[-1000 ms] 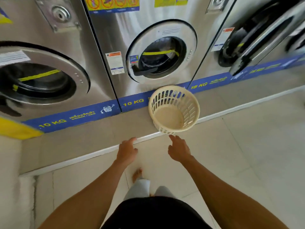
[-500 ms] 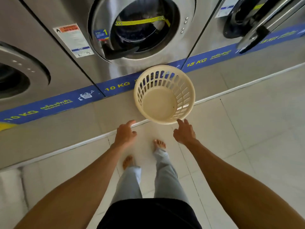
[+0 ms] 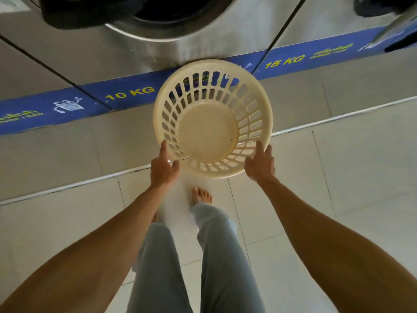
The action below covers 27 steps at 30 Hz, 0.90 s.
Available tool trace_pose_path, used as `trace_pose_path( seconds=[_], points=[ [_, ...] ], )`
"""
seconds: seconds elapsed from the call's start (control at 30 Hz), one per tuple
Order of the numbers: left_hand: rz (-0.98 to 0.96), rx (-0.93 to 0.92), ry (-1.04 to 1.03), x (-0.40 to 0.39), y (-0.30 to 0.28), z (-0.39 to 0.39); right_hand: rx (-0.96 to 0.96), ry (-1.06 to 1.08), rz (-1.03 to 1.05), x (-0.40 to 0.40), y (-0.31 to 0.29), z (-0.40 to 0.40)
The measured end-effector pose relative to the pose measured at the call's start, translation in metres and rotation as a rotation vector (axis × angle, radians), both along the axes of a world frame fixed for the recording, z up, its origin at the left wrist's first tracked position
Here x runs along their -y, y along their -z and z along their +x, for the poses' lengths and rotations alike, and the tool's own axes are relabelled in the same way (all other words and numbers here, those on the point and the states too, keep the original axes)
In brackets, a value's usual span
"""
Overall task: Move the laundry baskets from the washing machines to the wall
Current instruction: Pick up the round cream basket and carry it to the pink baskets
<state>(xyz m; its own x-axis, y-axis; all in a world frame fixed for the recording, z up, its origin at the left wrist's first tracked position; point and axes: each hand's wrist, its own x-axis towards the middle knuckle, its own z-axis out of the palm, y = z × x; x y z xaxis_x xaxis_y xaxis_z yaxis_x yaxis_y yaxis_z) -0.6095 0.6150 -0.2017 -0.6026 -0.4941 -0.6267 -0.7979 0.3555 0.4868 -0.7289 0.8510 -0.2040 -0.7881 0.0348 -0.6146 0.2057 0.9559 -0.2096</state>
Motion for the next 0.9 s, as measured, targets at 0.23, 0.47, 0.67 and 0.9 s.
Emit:
trace_pose_path(
  seconds=[0.23, 0.47, 0.67, 0.9],
  points=[
    [0.061, -0.052, -0.179, 0.008, 0.044, -0.025, -0.140, 0.086, -0.054, -0.004, 0.039, -0.030],
    [0.172, -0.003, -0.397, 0.027, 0.009, 0.002, -0.195, 0.054, -0.091, 0.013, 0.000, -0.006],
    [0.182, 0.127, -0.564, 0.053, -0.050, 0.131, -0.058, -0.263, -0.011, 0.086, -0.065, 0.052],
    [0.248, 0.014, -1.034, 0.069, -0.097, 0.329, 0.042, -0.681, -0.071, 0.212, -0.120, 0.165]
  ],
)
